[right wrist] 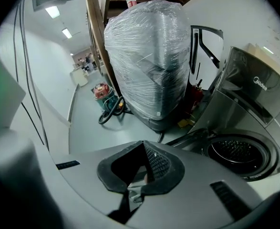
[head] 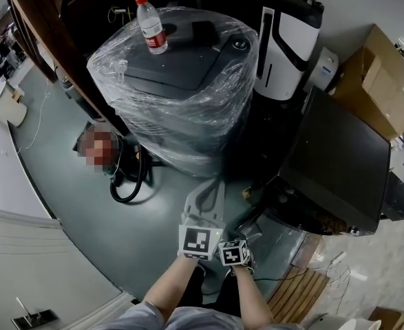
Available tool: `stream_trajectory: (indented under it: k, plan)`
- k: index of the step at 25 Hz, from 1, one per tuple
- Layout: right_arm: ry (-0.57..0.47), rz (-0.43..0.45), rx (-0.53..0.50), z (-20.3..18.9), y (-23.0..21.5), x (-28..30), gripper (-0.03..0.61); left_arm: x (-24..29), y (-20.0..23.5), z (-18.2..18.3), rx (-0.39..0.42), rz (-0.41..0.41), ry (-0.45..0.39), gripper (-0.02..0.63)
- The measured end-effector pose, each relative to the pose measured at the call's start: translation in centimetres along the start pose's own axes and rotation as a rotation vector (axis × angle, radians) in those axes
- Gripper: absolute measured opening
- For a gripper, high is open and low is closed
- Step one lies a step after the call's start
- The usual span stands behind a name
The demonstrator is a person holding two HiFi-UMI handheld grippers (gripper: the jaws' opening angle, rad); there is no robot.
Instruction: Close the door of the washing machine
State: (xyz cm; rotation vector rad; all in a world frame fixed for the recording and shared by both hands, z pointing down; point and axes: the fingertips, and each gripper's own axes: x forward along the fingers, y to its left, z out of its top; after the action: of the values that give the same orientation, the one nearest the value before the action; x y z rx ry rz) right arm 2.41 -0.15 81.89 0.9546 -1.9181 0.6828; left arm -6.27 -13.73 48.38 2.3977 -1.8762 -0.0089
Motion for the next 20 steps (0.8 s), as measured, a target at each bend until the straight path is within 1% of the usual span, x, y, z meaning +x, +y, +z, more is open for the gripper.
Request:
stream_trajectory:
  k: [10, 14, 20]
  plan:
    - [0.028, -0.043, 0.051, -4.5, -2.9, -3.0, 0.0, 2.4, -6.7, -0.3, -0.008, -0.108, 0.005, 0.0]
    - [0.039, -0.074, 0.065, -6.1, -4.4, -4.2, 0.0, 3.2, -9.7, -0.5, -0.006, -0.154, 0.008, 0.0]
    - [0.068, -0.133, 0.043, -8.3, -7.0, -5.8, 0.0, 4.4, -13.5, -0.7, -0.01, -0.203, 0.011, 0.0]
